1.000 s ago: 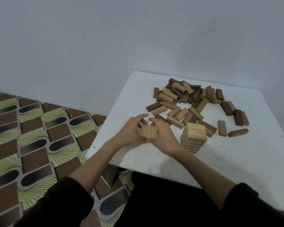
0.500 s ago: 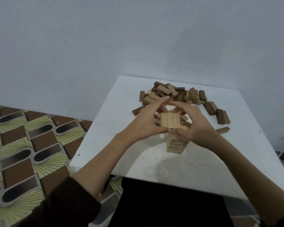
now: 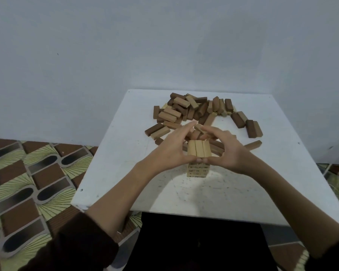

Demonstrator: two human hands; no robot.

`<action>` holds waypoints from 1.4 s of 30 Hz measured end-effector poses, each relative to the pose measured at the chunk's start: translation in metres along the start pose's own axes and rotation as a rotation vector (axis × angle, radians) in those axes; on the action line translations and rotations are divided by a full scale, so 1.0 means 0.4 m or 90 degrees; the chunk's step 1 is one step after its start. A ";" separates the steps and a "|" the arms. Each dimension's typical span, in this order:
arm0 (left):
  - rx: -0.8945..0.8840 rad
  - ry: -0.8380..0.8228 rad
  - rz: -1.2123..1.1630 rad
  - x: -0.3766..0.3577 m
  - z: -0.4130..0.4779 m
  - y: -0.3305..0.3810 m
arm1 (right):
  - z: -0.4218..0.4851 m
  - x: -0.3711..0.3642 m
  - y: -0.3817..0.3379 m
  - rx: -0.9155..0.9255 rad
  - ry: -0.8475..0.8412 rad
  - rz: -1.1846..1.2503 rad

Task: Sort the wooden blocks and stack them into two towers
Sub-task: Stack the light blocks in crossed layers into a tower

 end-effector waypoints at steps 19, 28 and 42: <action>0.012 -0.011 0.005 -0.012 -0.009 -0.010 | -0.006 0.002 0.002 0.014 -0.013 0.012; -0.005 -0.009 0.016 -0.015 -0.007 0.003 | 0.005 -0.009 0.000 0.021 -0.025 0.007; 0.006 -0.011 0.024 -0.021 -0.010 0.003 | -0.006 0.000 -0.031 0.040 -0.047 0.085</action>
Point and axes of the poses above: each hand's wrist, its own z-axis towards the middle knuckle, its own x-axis out of the back of the hand, y = z × x, the point moved 2 cm from there along z, towards the middle knuckle, and after that the axes turned 14 degrees about -y, right-handed, at the moved point
